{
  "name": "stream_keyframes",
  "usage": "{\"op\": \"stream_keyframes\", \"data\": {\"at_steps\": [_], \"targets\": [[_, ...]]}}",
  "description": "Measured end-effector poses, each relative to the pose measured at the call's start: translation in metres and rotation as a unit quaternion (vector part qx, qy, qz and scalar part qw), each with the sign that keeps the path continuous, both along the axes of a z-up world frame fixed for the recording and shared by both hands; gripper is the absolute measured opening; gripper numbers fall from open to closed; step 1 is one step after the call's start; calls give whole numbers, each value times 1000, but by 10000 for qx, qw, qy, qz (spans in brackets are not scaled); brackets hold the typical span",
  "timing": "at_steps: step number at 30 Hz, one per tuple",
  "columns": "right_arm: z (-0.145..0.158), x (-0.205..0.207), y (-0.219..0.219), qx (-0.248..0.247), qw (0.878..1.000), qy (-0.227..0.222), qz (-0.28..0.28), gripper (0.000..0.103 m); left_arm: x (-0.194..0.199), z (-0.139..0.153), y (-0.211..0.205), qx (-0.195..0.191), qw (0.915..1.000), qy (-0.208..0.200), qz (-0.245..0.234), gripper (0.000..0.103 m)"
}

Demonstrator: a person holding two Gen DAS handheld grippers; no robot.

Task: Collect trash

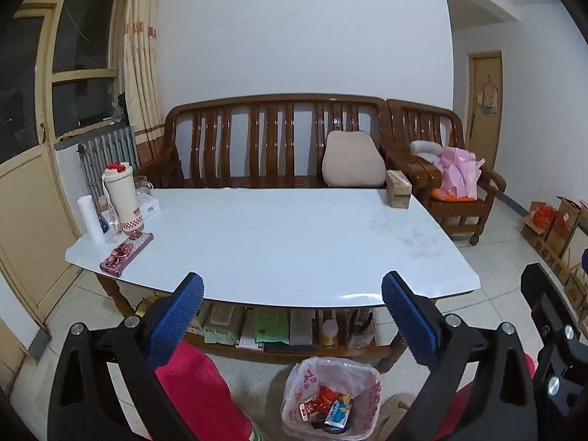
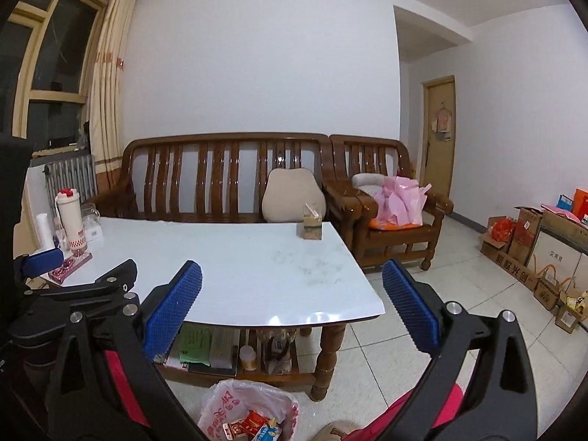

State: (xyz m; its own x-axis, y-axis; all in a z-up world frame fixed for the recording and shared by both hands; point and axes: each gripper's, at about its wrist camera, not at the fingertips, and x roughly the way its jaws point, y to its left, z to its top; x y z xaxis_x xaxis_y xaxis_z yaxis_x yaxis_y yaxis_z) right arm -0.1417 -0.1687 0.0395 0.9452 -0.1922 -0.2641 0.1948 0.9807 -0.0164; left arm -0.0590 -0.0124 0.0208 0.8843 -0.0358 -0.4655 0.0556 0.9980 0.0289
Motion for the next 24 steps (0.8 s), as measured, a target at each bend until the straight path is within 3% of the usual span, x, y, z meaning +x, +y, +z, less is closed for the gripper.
{"op": "stream_keyframes", "data": {"at_steps": [11,24], "targets": [[4,-10,6,-83,9998,-140,-139,96,-8,5,1,-6,10000,-26,9,95],[3,-4,6,31,9999,12,-97,96,-3,3,5,7,9999,99,23,95]]}}
